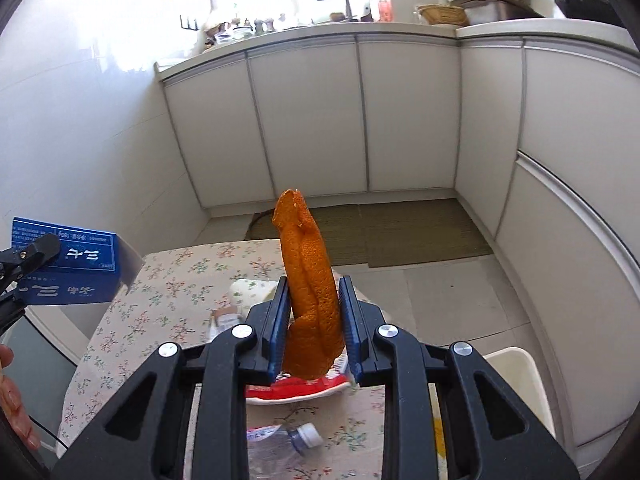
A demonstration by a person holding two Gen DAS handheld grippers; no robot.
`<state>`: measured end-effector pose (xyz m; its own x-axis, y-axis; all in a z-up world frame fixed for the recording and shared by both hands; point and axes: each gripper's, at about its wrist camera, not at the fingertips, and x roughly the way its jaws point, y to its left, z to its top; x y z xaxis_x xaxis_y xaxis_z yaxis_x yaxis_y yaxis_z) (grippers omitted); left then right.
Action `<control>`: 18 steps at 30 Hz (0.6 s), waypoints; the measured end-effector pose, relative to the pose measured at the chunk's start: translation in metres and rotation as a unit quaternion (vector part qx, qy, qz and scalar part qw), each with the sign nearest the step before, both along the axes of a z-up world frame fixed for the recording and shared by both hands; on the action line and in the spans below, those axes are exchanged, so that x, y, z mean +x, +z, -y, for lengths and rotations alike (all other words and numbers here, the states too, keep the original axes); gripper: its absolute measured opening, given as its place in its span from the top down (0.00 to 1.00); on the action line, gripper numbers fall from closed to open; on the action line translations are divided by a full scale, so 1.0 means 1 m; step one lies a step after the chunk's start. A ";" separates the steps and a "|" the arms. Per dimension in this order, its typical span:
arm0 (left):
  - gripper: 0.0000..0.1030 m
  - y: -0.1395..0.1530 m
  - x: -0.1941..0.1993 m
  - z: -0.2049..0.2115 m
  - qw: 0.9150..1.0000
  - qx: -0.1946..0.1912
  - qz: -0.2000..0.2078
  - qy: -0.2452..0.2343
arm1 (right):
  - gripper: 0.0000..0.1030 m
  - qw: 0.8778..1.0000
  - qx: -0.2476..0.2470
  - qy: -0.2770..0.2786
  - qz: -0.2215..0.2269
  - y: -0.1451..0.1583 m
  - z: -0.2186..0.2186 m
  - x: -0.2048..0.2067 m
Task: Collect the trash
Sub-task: 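Carry the peel and box over the bin and release both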
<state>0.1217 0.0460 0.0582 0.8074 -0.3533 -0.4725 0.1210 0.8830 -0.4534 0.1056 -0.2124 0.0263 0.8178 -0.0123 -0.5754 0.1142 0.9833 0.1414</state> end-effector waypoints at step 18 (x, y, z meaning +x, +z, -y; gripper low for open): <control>0.49 -0.018 -0.013 0.170 0.989 0.028 -0.006 -0.147 | 0.35 0.985 -0.003 -0.163 -0.053 -0.027 0.159 -0.063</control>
<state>0.1082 -0.1245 0.0401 0.6677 -0.5449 -0.5072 0.3714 0.8344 -0.4073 0.0428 -0.3709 -0.0004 0.7058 -0.2671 -0.6561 0.4372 0.8930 0.1068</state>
